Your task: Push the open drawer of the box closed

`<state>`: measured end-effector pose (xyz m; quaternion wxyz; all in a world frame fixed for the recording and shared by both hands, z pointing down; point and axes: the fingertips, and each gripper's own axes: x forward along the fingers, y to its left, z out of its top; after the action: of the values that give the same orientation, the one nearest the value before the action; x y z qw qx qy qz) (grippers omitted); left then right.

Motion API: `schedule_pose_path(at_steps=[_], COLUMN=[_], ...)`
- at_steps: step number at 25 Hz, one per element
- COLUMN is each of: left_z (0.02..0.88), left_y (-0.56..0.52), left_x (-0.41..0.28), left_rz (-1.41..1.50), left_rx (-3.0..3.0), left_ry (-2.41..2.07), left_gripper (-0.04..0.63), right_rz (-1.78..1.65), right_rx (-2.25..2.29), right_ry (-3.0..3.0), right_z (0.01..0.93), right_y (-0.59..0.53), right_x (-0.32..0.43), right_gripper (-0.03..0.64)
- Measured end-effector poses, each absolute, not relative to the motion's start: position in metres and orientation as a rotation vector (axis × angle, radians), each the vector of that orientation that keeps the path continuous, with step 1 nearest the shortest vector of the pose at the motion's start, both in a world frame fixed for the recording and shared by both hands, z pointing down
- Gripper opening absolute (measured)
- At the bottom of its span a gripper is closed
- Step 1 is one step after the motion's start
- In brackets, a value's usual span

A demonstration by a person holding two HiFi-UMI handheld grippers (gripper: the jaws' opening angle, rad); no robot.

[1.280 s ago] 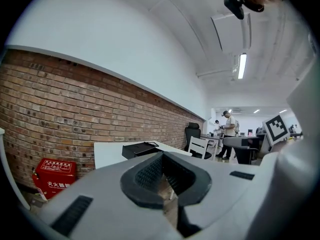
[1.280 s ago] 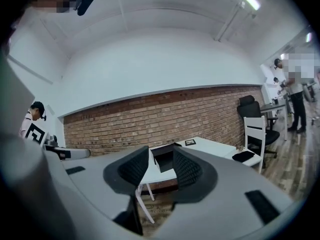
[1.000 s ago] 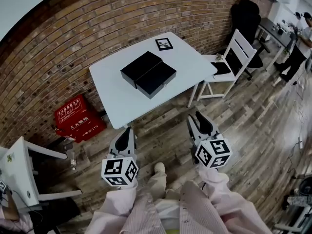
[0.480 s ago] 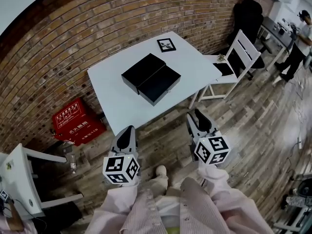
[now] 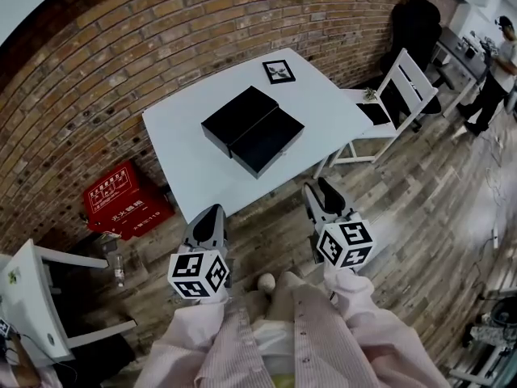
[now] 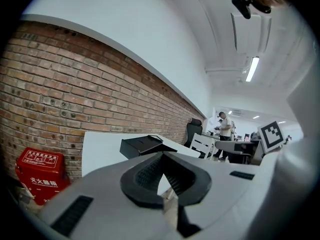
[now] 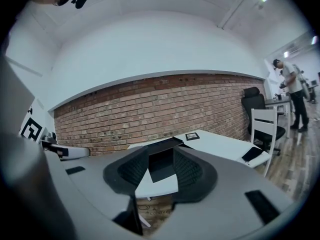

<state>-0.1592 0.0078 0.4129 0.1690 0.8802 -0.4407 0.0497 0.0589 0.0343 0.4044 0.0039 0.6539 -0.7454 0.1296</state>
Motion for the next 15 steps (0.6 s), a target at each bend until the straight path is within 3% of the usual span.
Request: schedule_pose_path(at_steps=[15], left_z=[0.448], left_y=[-0.052], left_x=[-0.131], left_rz=[0.198], left_rx=[2.389], left_ry=[-1.255], left_gripper=[-0.005], right_rz=[0.523], right_rx=[1.886], right_ry=[-2.343], right_z=[0.440], right_y=[-0.035], right_x=[0.074], right_gripper=[0.133])
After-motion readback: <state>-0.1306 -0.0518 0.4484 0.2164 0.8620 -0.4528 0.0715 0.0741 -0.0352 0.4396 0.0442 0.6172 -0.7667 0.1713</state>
